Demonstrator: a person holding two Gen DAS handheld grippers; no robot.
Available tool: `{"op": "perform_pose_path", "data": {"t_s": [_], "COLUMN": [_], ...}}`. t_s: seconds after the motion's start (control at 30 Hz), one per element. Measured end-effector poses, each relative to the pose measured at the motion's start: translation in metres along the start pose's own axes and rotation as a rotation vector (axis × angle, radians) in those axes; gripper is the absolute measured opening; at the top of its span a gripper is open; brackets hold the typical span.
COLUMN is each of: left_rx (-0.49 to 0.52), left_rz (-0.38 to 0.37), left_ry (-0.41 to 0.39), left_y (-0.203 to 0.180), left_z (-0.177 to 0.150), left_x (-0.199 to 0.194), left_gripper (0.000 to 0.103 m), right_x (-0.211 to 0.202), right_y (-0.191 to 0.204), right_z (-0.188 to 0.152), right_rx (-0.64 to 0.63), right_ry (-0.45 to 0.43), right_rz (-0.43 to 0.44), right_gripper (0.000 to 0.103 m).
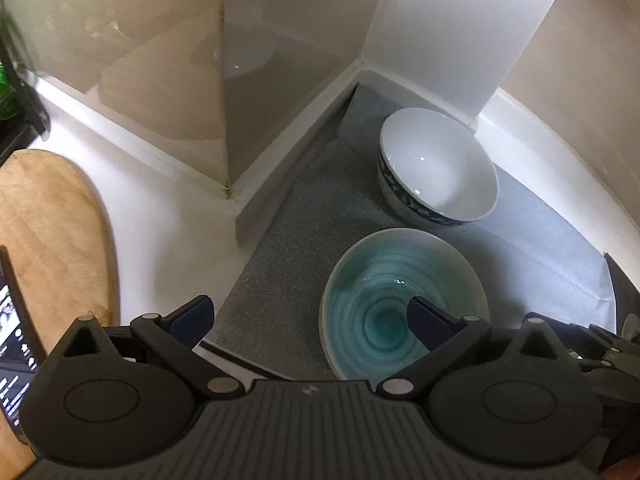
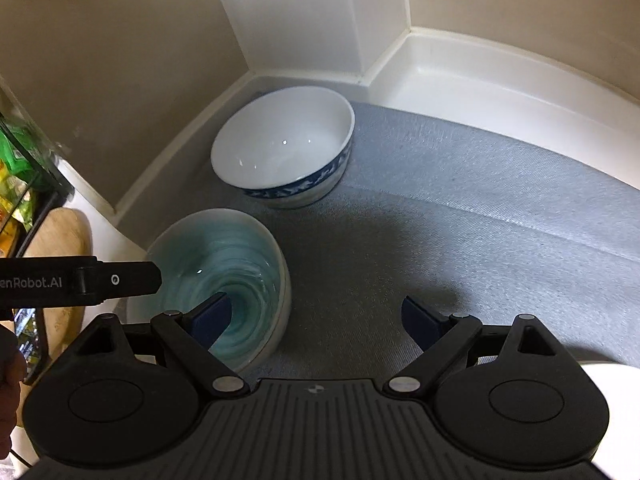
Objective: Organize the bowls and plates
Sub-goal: 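Move both grippers toward the rim of the turquoise swirl bowl, then close both grippers on the turquoise bowl rim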
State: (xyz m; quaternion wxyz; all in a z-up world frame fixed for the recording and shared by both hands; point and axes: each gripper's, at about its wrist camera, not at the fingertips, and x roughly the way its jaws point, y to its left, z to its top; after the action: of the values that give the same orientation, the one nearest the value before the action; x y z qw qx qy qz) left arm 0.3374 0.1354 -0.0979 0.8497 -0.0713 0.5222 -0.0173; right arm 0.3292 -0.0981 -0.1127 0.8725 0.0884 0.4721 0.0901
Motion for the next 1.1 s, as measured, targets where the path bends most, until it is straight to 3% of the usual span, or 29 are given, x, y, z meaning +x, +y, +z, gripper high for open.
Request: {"op": "perform_pose_path", "data": {"t_s": [0.27,0.4,0.6,0.7,0.77,0.83,1.1], "left_rx": [0.026,0.05,0.074,0.074,0.079,0.088,0.089], "left_rz": [-0.005,-0.01,-0.029,-0.027,-0.043,-0.042,-0.048], "left_ry": [0.031,0.06,0.111,0.123,0.123,0.12,0.122], "left_y": [-0.007,-0.011,-0.015,-0.015,-0.015,-0.016,-0.015], "left_z": [0.007,0.008,0.009,0.009,0.009,0.009,0.006], "left_x": [0.019,0.028,0.041,0.046,0.046,0.045,0.042], "left_gripper": [0.102,0.097,0.072,0.046,0.027,0.026,0.023], "right_x": [0.021,0.028,0.038,0.037,0.036,0.037,0.036], "right_y": [-0.001,-0.001,0.001,0.005,0.006,0.006,0.009], "right_z": [0.003,0.004,0.005,0.005,0.005,0.006,0.009], "right_rx": [-0.012,-0.014,-0.044,-0.089,-0.111,-0.094,-0.074], "right_ry": [0.052,0.067,0.081,0.062,0.047,0.056,0.082], "right_rz": [-0.004,-0.003,0.017,0.039,0.054,0.111,0.112], "right_gripper": [0.093,0.093,0.091,0.07,0.029,0.014,0.014]}}
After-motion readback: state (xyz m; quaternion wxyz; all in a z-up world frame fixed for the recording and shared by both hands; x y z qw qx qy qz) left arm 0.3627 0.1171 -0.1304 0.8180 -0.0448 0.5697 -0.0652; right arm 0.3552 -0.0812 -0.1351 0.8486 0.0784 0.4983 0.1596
